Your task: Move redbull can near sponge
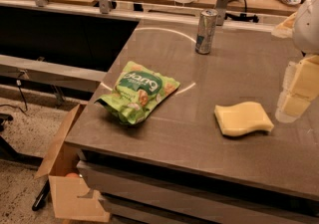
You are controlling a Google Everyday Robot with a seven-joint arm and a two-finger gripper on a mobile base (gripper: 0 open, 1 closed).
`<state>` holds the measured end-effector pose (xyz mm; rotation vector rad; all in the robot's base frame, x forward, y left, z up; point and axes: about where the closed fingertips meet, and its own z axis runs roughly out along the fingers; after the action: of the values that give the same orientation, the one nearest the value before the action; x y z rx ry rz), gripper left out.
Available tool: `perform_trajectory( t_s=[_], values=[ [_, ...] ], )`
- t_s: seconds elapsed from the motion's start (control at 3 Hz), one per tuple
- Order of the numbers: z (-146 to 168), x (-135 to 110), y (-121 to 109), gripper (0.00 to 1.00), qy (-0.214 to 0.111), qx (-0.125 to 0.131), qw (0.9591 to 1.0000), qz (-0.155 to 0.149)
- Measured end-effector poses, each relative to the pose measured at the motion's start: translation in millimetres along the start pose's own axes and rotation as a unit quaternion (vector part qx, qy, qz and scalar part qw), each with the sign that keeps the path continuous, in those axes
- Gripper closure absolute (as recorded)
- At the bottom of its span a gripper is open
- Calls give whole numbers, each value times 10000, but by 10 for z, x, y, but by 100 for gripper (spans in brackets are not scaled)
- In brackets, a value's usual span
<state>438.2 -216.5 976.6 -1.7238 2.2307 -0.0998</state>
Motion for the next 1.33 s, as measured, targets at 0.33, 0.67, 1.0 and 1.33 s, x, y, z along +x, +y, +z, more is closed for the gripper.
perform_trajectory(
  t_s=[0.33,0.67,1.0,1.33],
  values=[
    [0,0,0,0,0,1,10000,0],
    [200,99,-186,0,-822,103,9954,479],
    [424,300,-454,0,-1837,374,9757,1130],
    [499,162,-748,0,-2893,643,9378,1807]
  ],
)
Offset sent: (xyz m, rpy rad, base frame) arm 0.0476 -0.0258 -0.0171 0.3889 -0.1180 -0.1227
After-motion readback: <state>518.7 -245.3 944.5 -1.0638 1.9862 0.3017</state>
